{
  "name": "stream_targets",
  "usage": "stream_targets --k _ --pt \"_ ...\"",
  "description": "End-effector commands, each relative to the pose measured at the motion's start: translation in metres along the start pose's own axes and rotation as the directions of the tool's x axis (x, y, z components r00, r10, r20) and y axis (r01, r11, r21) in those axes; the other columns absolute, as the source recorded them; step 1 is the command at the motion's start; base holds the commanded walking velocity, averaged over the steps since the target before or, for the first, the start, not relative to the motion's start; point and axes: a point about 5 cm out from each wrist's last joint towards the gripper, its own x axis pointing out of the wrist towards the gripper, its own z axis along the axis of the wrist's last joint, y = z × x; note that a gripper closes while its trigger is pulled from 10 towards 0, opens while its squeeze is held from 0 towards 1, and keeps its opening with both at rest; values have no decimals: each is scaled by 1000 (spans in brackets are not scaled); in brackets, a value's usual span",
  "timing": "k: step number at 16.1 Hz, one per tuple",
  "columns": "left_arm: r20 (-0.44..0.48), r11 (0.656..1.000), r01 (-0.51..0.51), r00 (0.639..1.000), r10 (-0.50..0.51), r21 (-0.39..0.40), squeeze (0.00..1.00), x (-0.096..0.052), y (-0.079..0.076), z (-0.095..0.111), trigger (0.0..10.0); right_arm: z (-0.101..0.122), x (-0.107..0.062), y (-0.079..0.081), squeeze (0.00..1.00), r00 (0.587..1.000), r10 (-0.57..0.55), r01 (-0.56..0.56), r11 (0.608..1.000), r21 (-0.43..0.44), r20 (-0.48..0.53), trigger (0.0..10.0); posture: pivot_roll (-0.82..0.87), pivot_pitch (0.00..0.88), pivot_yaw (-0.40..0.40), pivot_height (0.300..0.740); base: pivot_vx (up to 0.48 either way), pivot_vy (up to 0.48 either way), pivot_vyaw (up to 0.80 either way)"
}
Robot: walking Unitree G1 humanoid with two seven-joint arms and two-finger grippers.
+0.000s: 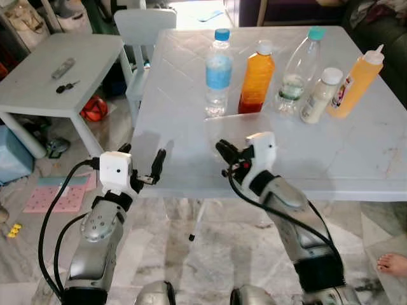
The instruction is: Restocking fridge
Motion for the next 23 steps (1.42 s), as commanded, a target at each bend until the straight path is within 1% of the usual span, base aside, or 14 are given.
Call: stream_targets --k 1,2,4,6,7,8,9,10,13,15,17,20,23 --pt "-21 1000 0 1000 0 11 0 -2 1 -4 10000 5 -1 6 867 1000 25 -25 1000 -9 13 10000 -50 72 41 740 0 0 0" --pt "-21 1000 -1 1000 1 11 0 -3 1 -4 10000 3 -8 10 1000 1000 24 -23 999 -32 19 10000 -50 74 40 740 0 0 0" --pt "-23 1000 -3 1000 3 11 0 -3 2 -4 10000 2 -15 13 1000 999 -13 17 995 -95 41 10000 -51 75 41 740 0 0 0" --pt "-23 1000 -2 1000 2 12 0 -2 2 -4 10000 5 -20 11 1000 993 -83 94 984 -151 81 10000 -51 74 42 740 0 0 0" --pt "-24 1000 -3 1000 3 14 0 -2 3 -5 10000 9 -25 6 1000 981 -159 177 969 -172 114 10000 -52 71 44 740 0 0 0" --pt "-24 1000 -3 1000 3 14 0 -2 3 -5 10000 11 -28 2 1000 969 -209 230 958 -174 129 10000 -53 69 44 740 0 0 0" --pt "-22 1000 -2 1000 2 16 0 -1 3 -4 10000 11 -38 -12 1000 929 -339 361 919 -158 150 10000 -54 66 45 740 0 0 0" --pt "-22 1000 -2 1000 2 16 0 0 4 -4 10000 11 -41 -17 1000 913 -376 398 905 -151 157 10000 -56 64 47 740 0 0 0" --pt "-20 1000 1 1000 -1 17 0 2 4 -4 10000 11 -49 -23 1000 887 -427 455 872 -179 176 10000 -58 58 51 740 0 0 0" --pt "-19 1000 3 1000 -2 17 0 3 4 -4 10000 14 -55 -27 1000 850 -484 521 829 -204 207 10000 -60 54 51 740 0 0 0" --pt "-19 1000 4 1000 -3 19 0 4 4 -4 10000 16 -59 -26 1000 837 -493 544 795 -269 238 10000 -61 51 53 740 0 0 0" --pt "-19 1000 5 1000 -5 19 0 5 4 -4 10000 15 -60 -33 1000 815 -532 576 783 -235 229 10000 -62 49 55 740 0 0 0" --pt "-26 1000 9 1000 -9 19 0 3 4 -5 10000 20 -59 -49 1000 795 -568 602 780 -171 213 10000 -60 62 64 740 0 0 0"
